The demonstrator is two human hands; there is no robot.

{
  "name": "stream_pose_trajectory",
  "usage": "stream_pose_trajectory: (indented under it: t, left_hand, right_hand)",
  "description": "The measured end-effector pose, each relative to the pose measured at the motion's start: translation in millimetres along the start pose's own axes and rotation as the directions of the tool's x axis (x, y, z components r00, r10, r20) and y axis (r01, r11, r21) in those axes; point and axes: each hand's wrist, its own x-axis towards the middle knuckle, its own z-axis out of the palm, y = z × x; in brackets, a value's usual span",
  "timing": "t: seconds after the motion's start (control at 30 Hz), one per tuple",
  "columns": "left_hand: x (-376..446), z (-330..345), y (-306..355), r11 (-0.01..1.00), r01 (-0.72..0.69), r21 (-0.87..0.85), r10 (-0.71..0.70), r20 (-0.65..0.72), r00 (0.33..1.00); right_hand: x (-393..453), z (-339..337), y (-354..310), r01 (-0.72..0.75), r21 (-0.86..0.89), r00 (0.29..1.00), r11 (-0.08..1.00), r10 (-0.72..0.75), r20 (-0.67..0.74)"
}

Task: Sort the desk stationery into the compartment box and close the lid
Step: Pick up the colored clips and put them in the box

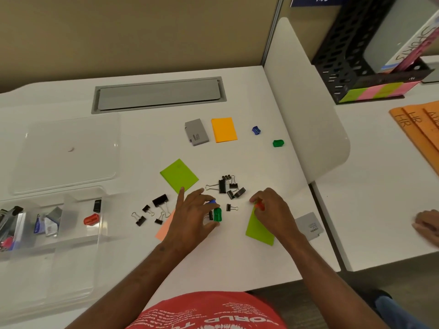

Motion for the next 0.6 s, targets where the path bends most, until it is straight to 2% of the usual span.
stream_pose_trajectory:
  t: [0.13,0.3,0.47,0.6]
  left_hand:
    - [5.8,0.2,0.4,0.999,0.033,-0.024,-0.033,-0.021,0.999]
    - [13.0,-1.5,-2.4,0.997,0.077,-0.023,-0.078,-0.029,0.997]
    - [17.7,-1.2,-7.5,0.994,0.098,-0.036,-0.101,-0.064,0.993]
    - [18.4,0.9,-9.8,0.993,0.110,-0.046,-0.113,-0.075,0.991]
  right_hand:
    - [48.8,-34.2,5.9,0.008,0.049,0.988,0.999,0.000,-0.154]
    - [119.4,-73.4,13.1,0.038,-0.113,0.945,0.993,-0.072,-0.319]
    - [160.7,-78.0,17.0,-0.048,-0.323,0.975,0.945,-0.025,-0.221]
    - [169.7,-70.5,20.1,-0.124,-0.385,0.981,0.915,0.054,-0.187]
